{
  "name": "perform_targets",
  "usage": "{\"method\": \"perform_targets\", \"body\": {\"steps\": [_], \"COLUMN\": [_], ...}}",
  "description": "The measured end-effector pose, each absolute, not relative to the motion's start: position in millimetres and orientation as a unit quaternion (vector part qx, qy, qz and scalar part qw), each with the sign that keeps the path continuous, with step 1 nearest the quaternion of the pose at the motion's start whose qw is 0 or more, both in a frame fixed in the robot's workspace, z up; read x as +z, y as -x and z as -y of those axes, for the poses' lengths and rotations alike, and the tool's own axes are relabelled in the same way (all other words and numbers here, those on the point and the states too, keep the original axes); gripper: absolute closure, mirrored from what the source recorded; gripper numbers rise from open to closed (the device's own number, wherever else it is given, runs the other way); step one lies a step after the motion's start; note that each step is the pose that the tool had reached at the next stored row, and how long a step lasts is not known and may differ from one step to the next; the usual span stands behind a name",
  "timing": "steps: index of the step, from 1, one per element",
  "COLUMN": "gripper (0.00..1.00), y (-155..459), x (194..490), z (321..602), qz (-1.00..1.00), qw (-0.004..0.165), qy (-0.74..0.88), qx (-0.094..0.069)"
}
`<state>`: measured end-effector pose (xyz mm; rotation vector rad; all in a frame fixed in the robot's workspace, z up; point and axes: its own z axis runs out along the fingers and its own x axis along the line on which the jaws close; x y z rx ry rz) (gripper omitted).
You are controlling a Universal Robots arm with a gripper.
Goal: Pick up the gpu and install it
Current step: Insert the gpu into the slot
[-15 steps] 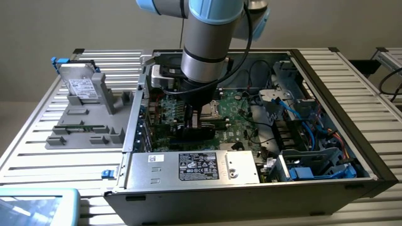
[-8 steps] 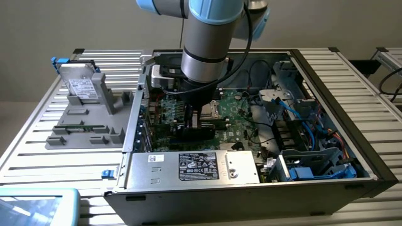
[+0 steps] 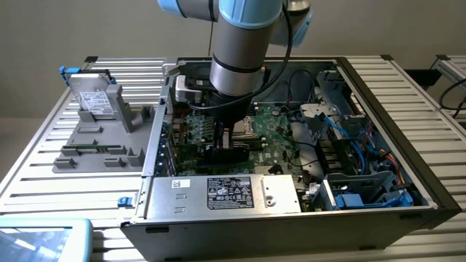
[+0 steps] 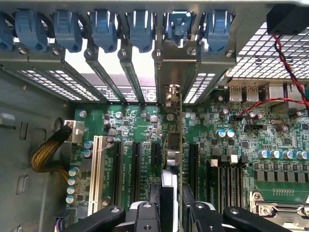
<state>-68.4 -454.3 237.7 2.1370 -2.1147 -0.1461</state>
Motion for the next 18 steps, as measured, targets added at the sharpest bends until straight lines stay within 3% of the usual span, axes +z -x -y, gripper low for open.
{"method": "perform_targets", "body": {"steps": [16, 18], "gripper": [0.71, 0.64], "y": [68.7, 68.7], "x": [238.3, 239.7], "z": [454.3, 454.3], "qz": [0.701, 0.701], "qw": [0.065, 0.065], "qy": [-0.708, -0.708], "qx": [-0.048, -0.048]}}
